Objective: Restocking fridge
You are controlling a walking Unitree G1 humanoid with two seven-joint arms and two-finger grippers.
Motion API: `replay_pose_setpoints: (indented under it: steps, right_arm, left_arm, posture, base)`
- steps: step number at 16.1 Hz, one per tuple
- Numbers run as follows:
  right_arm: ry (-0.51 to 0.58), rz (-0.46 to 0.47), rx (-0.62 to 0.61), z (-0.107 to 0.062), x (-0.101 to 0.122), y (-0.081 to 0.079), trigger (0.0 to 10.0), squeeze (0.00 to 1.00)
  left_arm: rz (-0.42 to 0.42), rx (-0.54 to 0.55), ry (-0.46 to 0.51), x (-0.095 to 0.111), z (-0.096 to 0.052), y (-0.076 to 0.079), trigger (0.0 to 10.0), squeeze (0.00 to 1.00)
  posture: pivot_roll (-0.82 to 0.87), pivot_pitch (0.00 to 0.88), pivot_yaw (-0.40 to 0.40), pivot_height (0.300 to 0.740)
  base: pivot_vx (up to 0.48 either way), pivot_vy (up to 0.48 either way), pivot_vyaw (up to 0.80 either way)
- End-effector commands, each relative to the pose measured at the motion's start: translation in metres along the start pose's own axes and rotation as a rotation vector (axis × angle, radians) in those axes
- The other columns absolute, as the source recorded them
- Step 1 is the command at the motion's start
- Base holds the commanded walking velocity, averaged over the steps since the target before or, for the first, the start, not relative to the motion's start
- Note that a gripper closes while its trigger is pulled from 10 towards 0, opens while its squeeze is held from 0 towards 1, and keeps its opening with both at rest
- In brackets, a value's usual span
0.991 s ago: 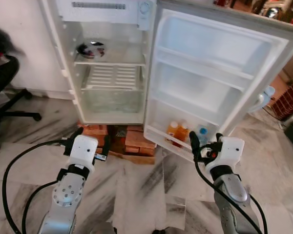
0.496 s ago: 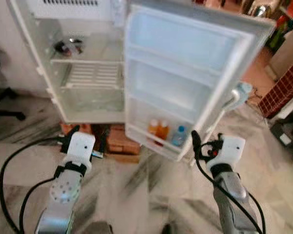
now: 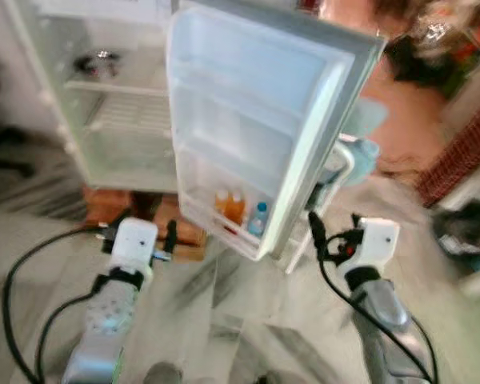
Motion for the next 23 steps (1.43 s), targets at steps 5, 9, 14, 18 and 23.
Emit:
replay_pose_setpoints:
  steps: [5, 9, 14, 18, 23]
  right_arm:
    - [0.041, 0.017, -0.017, 0.005, 0.008, 0.0, 10.0, 0.0]
    - [0.043, 0.013, -0.015, 0.004, 0.008, -0.002, 10.0, 0.0]
    - [0.065, 0.013, -0.028, 0.008, 0.014, -0.002, 10.0, 0.0]
    - [0.06, -0.011, -0.047, 0.009, 0.013, 0.001, 10.0, 0.0]
    - [0.069, -0.033, -0.079, 0.014, 0.016, 0.007, 10.0, 0.0]
  left_arm:
    - [-0.004, 0.034, 0.008, 0.001, -0.002, -0.006, 10.0, 0.0]
    - [0.001, 0.065, -0.022, -0.004, -0.002, -0.016, 10.0, 0.0]
    - [0.01, 0.058, -0.027, -0.005, -0.003, -0.015, 10.0, 0.0]
    - [-0.005, 0.049, -0.015, -0.003, -0.002, -0.011, 10.0, 0.0]
    - [-0.006, 0.053, -0.031, -0.007, -0.003, -0.01, 10.0, 0.0]
  posture:
    - [0.12, 0.076, -0.05, 0.74]
    - [0.12, 0.078, -0.046, 0.74]
    - [0.11, 0.082, -0.045, 0.74]
    - [0.11, 0.084, -0.047, 0.74]
    - [0.12, 0.09, -0.049, 0.74]
  base:
    - [0.0, -0.146, 0.63]
    - [0.065, 0.0, 0.0]
    - [0.323, 0.0, 0.0]
    - [0.157, 0.0, 0.0]
    - [0.0, 0.0, 0.0]
Point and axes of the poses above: a point about 5 cm out from each wrist's last joint towards the gripper, its own z axis pointing out of the wrist towards the gripper, its own x axis along the axis of the wrist's last joint, y = z × x, the point moved 2 cm from there along z, pointing out of the wrist towards the gripper
